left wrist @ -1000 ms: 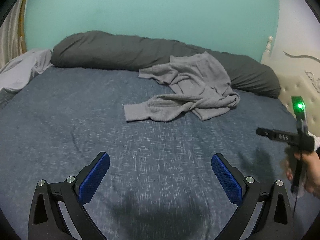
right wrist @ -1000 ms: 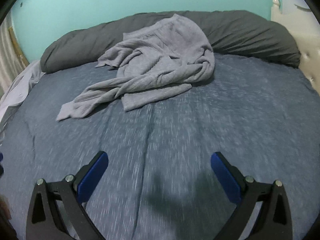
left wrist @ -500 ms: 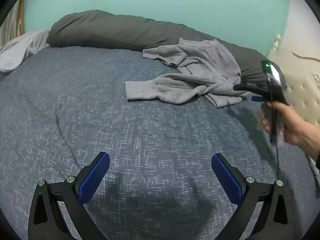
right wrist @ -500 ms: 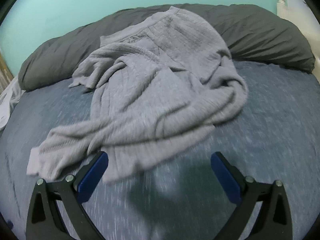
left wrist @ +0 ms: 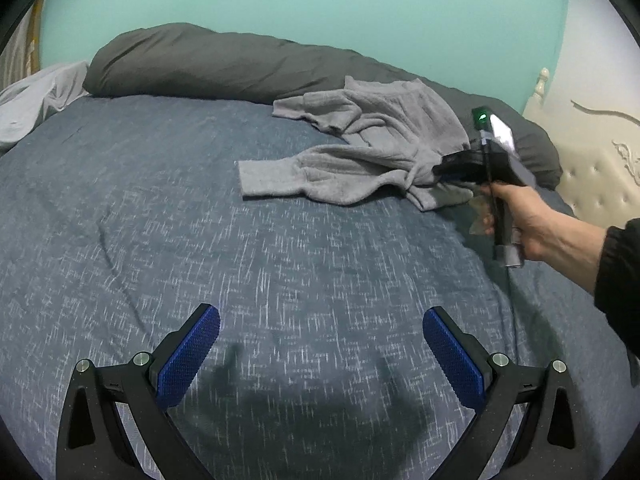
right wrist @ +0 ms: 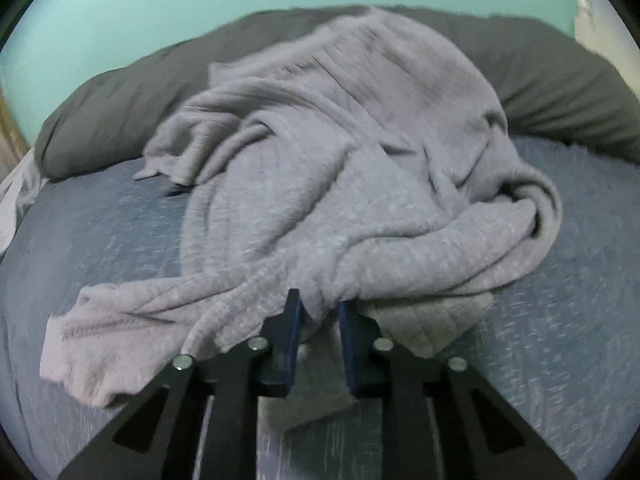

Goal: Fold clothes
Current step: 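Reach the right tool toward the grey sweater and close on it, then pull the grey sweater toward the body with the right tool, then release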

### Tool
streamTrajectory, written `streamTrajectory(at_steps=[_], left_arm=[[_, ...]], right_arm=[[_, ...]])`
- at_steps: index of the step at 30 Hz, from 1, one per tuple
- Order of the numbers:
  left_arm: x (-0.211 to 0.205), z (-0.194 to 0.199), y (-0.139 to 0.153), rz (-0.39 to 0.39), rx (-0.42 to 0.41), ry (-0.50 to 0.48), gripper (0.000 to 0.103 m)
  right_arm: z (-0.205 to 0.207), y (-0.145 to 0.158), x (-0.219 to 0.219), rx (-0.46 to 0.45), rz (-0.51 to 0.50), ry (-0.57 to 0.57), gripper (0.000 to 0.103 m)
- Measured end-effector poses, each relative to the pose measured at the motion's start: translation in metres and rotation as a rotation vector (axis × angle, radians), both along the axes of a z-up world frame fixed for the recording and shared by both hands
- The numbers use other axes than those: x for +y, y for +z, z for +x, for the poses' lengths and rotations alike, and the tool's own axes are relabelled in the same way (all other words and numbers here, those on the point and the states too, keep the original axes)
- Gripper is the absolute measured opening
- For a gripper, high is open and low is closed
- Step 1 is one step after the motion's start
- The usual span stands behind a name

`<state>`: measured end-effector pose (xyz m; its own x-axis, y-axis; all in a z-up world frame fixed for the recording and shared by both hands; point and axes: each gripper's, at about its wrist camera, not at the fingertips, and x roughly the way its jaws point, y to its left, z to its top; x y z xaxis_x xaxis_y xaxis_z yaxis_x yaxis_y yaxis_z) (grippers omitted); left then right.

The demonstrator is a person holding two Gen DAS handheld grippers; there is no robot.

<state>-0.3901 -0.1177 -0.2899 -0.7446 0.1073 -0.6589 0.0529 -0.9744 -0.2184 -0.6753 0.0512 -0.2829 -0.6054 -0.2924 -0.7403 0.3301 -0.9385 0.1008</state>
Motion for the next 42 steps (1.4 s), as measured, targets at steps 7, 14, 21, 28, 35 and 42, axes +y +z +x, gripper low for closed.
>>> streamTrajectory(at_steps=[7, 14, 21, 28, 35, 42], left_arm=[[0.008, 0.034, 0.026, -0.005, 0.003, -0.004, 0.103], [0.012, 0.092, 0.056, 0.008, 0.010, 0.014, 0.103], [0.015, 0.152, 0.074, 0.018, 0.019, 0.046, 0.103], [0.009, 0.186, 0.072, 0.039, 0.020, 0.065, 0.103], [0.001, 0.196, 0.053, 0.058, 0.017, 0.076, 0.103], [0.000, 0.187, 0.024, 0.052, -0.020, 0.074, 0.103]], right_arm=[[0.068, 0.039, 0.029, 0.064, -0.026, 0.058, 0.012], [0.159, 0.092, 0.078, 0.110, -0.067, 0.172, 0.005], [0.234, 0.111, 0.128, 0.104, -0.107, 0.168, 0.004], [0.317, 0.098, 0.134, 0.048, -0.102, 0.266, 0.004], [0.316, 0.063, 0.134, -0.069, -0.092, 0.215, 0.006], [0.244, 0.069, 0.123, -0.082, -0.135, 0.071, 0.057]])
